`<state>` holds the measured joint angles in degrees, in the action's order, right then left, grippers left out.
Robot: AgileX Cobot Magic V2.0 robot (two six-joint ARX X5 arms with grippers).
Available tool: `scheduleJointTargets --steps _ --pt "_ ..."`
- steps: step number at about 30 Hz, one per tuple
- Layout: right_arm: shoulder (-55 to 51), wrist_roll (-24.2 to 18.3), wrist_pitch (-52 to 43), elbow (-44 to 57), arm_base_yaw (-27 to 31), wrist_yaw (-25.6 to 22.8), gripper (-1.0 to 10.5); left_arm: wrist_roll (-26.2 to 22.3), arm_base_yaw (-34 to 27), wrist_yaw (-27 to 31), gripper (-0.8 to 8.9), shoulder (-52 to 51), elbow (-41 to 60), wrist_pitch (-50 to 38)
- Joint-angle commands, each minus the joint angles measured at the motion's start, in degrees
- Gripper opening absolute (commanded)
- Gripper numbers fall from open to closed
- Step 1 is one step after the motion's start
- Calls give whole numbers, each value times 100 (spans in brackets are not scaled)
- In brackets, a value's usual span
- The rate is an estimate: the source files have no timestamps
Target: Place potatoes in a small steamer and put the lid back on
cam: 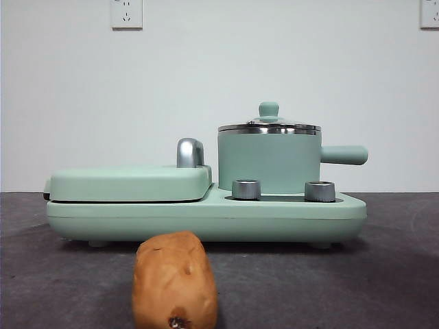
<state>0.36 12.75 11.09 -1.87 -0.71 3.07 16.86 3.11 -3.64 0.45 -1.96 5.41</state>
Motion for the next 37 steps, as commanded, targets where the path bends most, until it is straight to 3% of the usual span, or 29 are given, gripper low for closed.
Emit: scheduleJointTargets --steps 1,6,13,22,30,33,37 --pt "2 474 81 -341 -9 133 12 343 4 -136 6 81 -238 -66" --pt "278 625 699 -1228 -9 310 12 575 76 -308 6 520 -935 260" --pt "1200 750 1408 -2743 -9 905 12 389 181 -940 6 1661 -2260 964" --pt "2726 2 2249 -4465 -9 2400 12 -181 299 -1569 6 3244 -4081 1808" --pt "3672 -719 2728 -5464 -9 3552 12 -1237 476 -2496 5 4463 -5569 2651" --pt "3816 -791 2693 -5565 -9 3746 13 -1515 551 -2669 6 4745 -5904 2876" --pt "3875 -791 2667 -5565 -9 3742 13 -1517 614 -2669 5 4920 -6013 2885"
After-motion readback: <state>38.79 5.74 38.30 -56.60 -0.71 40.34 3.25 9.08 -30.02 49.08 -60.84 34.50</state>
